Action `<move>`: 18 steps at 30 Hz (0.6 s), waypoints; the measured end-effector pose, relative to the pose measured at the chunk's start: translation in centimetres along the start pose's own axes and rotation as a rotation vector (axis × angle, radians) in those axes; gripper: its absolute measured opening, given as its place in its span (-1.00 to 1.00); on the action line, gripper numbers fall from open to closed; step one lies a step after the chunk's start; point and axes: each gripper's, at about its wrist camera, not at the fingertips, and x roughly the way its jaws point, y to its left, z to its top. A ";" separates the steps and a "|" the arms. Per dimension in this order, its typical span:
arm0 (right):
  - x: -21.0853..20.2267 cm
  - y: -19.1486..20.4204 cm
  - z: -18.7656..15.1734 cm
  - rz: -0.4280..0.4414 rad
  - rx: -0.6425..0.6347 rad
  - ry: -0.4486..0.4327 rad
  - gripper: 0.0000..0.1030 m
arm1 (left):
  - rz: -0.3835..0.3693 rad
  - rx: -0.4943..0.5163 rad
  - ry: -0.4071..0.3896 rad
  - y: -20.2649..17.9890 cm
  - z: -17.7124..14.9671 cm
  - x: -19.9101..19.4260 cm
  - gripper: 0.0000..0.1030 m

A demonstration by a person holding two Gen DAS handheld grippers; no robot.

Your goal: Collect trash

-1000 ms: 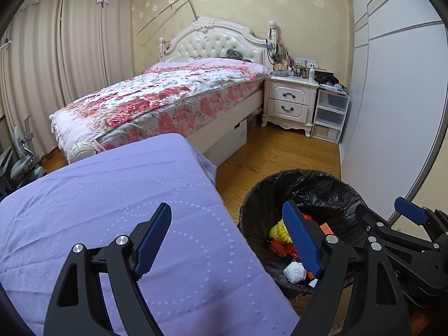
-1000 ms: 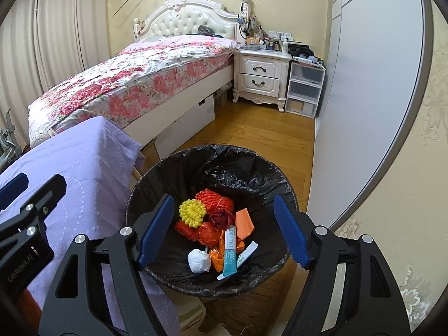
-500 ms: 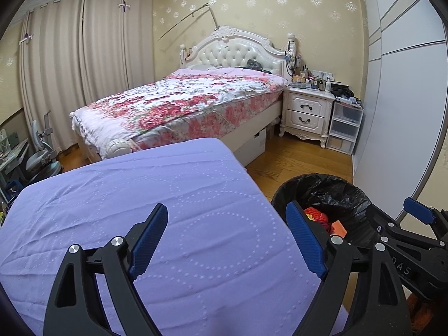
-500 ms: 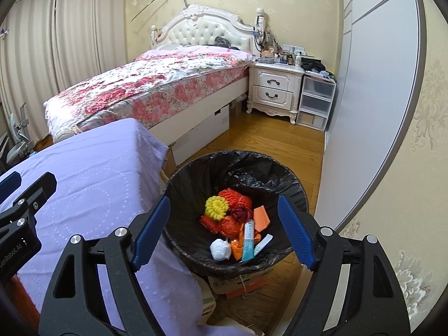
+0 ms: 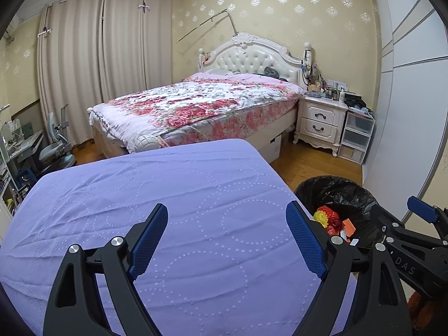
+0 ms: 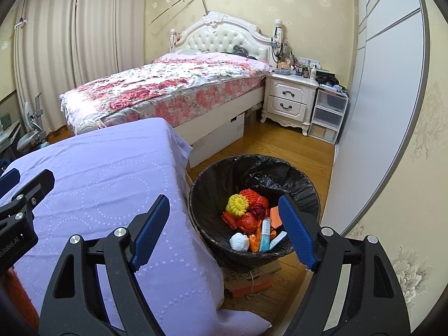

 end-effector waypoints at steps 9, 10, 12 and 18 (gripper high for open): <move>-1.2 0.5 0.4 0.005 -0.008 -0.024 0.53 | 0.006 -0.016 -0.008 1.0 -0.2 -0.8 0.63; -1.2 0.5 0.4 0.006 -0.009 -0.024 0.53 | 0.006 -0.018 -0.008 1.0 -0.2 -0.9 0.63; -1.2 0.6 0.4 0.006 -0.010 -0.024 0.53 | 0.005 -0.019 -0.010 1.1 -0.3 -0.9 0.63; -1.2 0.7 0.4 0.006 -0.010 -0.025 0.53 | 0.005 -0.019 -0.009 1.2 -0.3 -0.9 0.63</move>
